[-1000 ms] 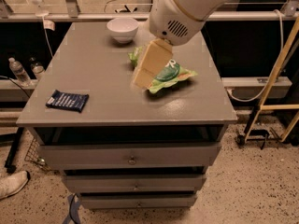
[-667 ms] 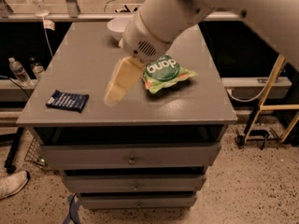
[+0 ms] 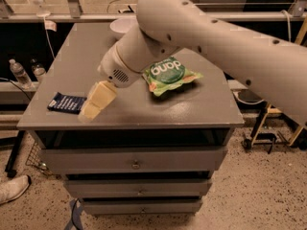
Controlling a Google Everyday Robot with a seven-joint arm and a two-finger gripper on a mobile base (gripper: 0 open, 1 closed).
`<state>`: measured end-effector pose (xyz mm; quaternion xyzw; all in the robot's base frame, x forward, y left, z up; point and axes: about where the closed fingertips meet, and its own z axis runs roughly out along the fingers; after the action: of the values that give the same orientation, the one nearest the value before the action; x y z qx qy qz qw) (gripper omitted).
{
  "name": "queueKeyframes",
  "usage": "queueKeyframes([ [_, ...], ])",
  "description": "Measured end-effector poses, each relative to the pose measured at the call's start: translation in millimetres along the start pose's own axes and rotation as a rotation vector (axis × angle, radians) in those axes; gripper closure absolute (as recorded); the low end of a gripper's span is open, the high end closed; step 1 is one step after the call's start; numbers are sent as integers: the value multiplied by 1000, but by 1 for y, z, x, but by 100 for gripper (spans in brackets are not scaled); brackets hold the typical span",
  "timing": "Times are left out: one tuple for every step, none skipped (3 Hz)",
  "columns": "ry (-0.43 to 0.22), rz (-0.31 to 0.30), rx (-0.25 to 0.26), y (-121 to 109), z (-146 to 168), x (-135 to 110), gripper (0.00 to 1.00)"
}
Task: Pick rxbar blueberry
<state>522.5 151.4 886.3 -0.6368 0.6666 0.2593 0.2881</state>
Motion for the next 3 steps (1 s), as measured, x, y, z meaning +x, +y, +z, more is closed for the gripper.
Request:
queueKeyframes([
  [-77, 26, -29, -10, 25, -6, 0],
  [-126, 51, -48, -17, 45, -12, 0],
  [-127, 63, -34, -25, 55, -13, 0],
])
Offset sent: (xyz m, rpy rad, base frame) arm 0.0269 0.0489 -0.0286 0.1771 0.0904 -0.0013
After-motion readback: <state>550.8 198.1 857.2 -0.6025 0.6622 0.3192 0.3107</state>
